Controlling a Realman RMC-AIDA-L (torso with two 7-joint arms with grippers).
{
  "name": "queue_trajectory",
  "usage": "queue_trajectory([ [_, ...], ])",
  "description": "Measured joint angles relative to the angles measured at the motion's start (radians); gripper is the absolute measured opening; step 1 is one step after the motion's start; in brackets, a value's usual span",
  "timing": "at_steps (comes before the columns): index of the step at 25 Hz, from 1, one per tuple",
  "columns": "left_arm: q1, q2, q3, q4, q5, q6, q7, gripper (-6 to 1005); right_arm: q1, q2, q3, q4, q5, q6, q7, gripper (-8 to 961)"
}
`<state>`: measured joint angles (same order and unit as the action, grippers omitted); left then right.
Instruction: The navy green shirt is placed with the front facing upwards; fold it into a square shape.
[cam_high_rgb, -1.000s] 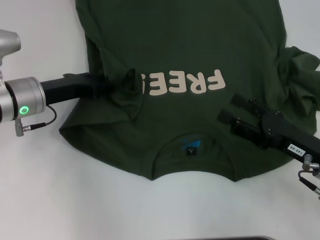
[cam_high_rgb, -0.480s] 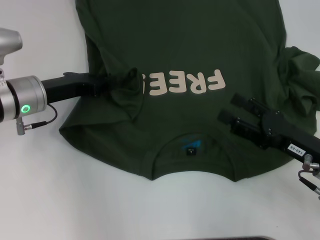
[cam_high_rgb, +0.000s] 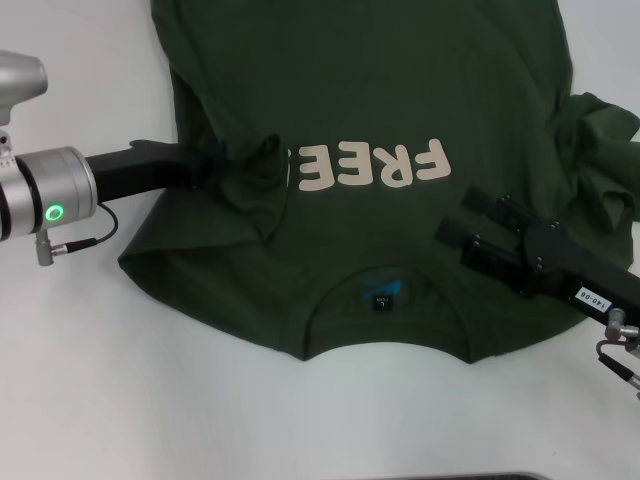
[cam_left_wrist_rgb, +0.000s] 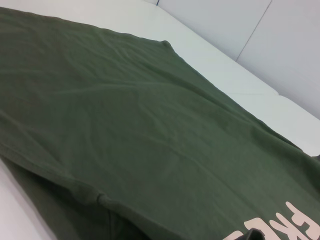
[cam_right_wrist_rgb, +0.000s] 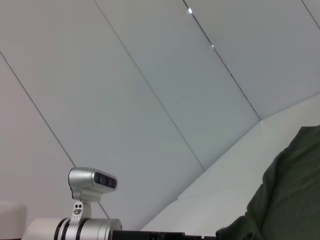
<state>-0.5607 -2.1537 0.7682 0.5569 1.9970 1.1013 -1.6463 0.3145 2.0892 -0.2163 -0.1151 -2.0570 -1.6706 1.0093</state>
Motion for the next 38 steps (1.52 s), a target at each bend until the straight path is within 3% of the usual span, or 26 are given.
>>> queue_trajectory([
  [10,-0.004,-0.003,0.003,0.003,0.004,0.015,0.0,2,0.0,0.0,0.001,0.0,0.002,0.0,0.0,911],
  [21,-0.012,-0.007,-0.001,0.0,0.0,0.01,0.0,396,0.001,0.0,0.001,0.0,0.003,0.001,0.0,911],
  [32,-0.017,-0.008,-0.004,0.002,-0.001,0.017,0.0,627,0.002,0.0,0.002,0.001,0.003,0.0,0.0,912],
  [38,-0.024,-0.008,0.0,-0.003,-0.001,-0.021,0.0,849,0.002,0.0,0.002,0.002,0.003,0.0,0.0,911],
])
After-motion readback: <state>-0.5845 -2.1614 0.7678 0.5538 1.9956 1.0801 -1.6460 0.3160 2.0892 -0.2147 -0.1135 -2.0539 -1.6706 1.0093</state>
